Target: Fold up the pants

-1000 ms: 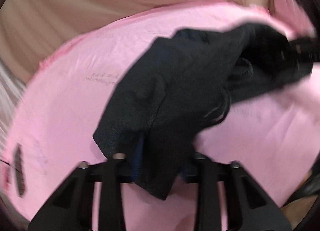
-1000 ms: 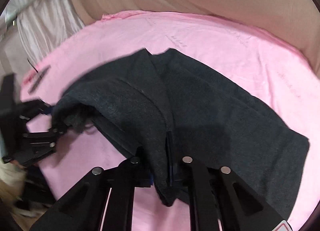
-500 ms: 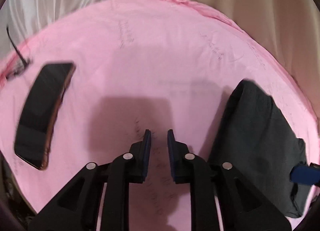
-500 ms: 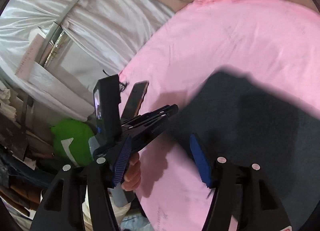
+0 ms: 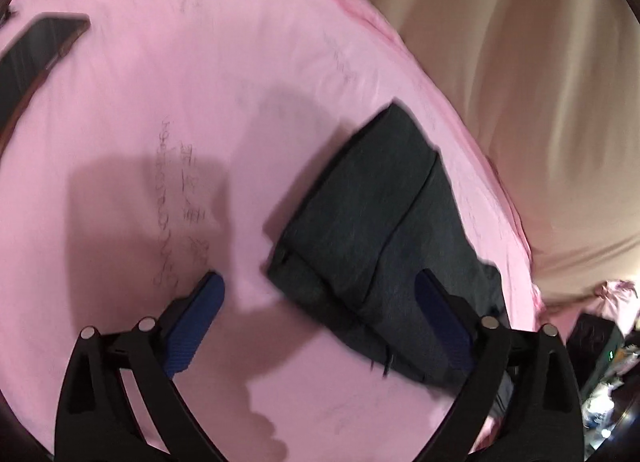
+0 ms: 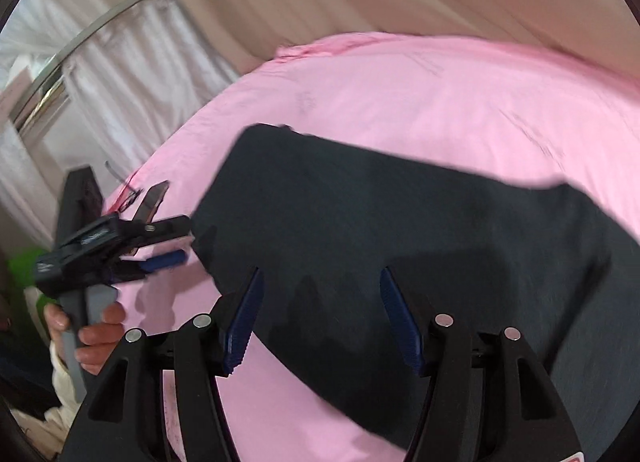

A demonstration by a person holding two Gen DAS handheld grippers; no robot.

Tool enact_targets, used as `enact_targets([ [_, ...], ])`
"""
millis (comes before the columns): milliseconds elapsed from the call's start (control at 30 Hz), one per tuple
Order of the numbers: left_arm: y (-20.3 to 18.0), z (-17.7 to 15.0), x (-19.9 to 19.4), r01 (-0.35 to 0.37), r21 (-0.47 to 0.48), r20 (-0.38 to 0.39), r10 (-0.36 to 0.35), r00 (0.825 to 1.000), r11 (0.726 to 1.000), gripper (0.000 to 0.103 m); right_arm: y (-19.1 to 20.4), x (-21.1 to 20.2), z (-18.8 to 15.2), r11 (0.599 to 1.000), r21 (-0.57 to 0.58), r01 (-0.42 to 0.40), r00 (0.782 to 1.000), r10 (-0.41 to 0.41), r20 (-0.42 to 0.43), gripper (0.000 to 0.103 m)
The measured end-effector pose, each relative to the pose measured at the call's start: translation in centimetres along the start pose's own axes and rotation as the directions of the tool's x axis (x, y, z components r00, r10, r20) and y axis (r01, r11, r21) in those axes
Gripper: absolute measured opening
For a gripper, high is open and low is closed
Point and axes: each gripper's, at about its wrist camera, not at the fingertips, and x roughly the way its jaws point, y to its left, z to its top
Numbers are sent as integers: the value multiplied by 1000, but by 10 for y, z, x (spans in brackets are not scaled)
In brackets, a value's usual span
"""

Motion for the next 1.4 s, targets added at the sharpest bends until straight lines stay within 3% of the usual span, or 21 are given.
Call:
enact_targets([
  [67,-7,-1,4,42,-17,-21,-42,999,999,67,-14,-14,-12,999,38,16,999,-17,31,60],
  [100,-10,-1,10,33,-46,-33,-35,999,998,65,-19,-20,-17,999,50,19,999,-21,41,60],
  [133,-10,0,11,18,-49,-19,-19,1000,999,47,-25,-26,-22,998,59,27,998,-30,55,60],
  [167,-12,2,15,2,-46,-21,-3,1000,999,38,-25,-27,-26,998,54,34,998,-37,60,60],
  [233,-8,3,16,19,-77,-25,-21,999,997,32,-23,-29,-33,999,13,53,998,-54,37,60],
  [300,-5,4,13,37,-99,-32,-40,999,994,31,-6,-25,-42,989,-115,91,996,-91,2,60],
  [400,0,-4,5,32,-121,-31,-36,999,992,31,23,-12,-53,936,-307,171,985,-174,17,58],
  [433,1,-4,5,24,-120,-28,-28,999,992,31,26,-4,-56,910,-353,220,974,-228,20,52],
  [467,0,-5,3,15,-121,-25,-18,1000,993,32,25,2,-58,902,-367,228,970,-244,2,31],
  [533,0,-7,-1,-7,-122,-19,5,1000,993,37,20,-7,-52,929,-318,190,979,-202,-6,10],
  [567,1,-7,-2,-11,-124,-15,9,1000,992,39,17,-19,-49,941,-296,165,985,-172,1,9],
  [667,1,-4,2,-10,-117,-21,8,1000,993,52,8,-46,-51,962,-255,102,995,-103,10,9],
  [767,1,-4,6,-25,-124,-8,24,1000,992,51,-8,-25,-60,965,-245,89,991,-111,-76,14],
  [833,-2,-3,10,-36,-121,1,36,999,992,37,-11,-23,-64,969,-232,79,995,-89,-33,18],
  [900,-2,-2,13,-31,-128,0,31,1000,991,28,-14,-34,-60,986,-166,7,1000,-12,-29,32],
  [967,2,0,10,-12,-156,-2,12,1000,988,24,-22,-52,-56,992,-117,-56,998,60,32,54],
  [1100,18,8,-1,36,-244,14,-34,999,969,17,-21,-63,-42,991,-111,-81,993,90,80,55],
  [1167,25,8,-4,14,-267,25,-7,1000,964,10,-4,-49,-25,983,-177,-53,995,67,74,54],
  [1233,31,7,-9,-65,-277,51,82,995,959,0,13,-26,-5,974,-225,-41,997,54,51,40],
  [1300,36,7,-12,-93,-282,65,115,991,955,0,28,7,19,974,-220,-47,999,49,2,2],
  [1400,36,3,-12,-62,-251,30,72,997,966,1,43,62,56,984,-175,-30,999,23,-40,0],
])
